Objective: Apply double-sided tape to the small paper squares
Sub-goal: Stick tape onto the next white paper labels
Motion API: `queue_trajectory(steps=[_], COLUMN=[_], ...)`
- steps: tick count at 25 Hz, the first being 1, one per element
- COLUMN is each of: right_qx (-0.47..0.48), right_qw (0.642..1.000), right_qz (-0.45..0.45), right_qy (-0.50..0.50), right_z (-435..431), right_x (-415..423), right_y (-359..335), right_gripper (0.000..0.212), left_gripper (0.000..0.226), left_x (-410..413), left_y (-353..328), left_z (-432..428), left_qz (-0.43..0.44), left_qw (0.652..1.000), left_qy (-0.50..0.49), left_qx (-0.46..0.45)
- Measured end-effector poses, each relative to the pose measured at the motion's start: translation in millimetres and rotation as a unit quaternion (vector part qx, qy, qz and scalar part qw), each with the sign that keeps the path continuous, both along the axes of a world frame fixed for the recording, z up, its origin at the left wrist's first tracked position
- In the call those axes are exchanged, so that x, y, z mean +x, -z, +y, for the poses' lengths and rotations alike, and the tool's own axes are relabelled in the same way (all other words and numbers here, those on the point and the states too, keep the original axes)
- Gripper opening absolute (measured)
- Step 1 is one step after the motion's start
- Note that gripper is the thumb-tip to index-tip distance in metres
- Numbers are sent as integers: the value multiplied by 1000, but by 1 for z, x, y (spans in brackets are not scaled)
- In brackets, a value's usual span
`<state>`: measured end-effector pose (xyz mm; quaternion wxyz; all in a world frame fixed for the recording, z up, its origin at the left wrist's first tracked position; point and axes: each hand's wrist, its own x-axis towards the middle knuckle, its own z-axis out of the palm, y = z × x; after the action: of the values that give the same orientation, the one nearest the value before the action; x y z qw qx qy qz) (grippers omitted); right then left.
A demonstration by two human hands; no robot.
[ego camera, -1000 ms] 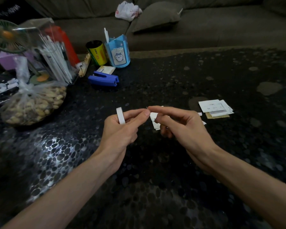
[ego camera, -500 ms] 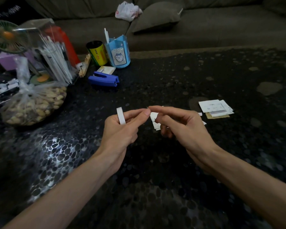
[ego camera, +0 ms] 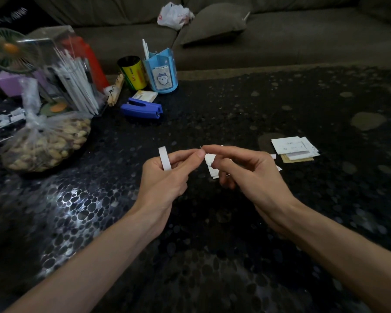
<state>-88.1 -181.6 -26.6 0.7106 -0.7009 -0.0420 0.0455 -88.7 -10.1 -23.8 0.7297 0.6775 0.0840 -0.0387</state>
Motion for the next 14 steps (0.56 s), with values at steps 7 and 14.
queue_trajectory(steps=[7,14], right_qx=[1,7], right_qw=[1000,1000], right_qz=[-3,-3], right_qy=[0,-3], right_z=[0,0], right_x=[1,0], right_y=[1,0], right_gripper=[33,34], left_gripper=[17,14], left_x=[0,0], left_y=[0,1], left_z=[1,1], left_qz=[-1,-10], left_qw=[1000,1000], left_qy=[1,-7], left_qx=[0,-1])
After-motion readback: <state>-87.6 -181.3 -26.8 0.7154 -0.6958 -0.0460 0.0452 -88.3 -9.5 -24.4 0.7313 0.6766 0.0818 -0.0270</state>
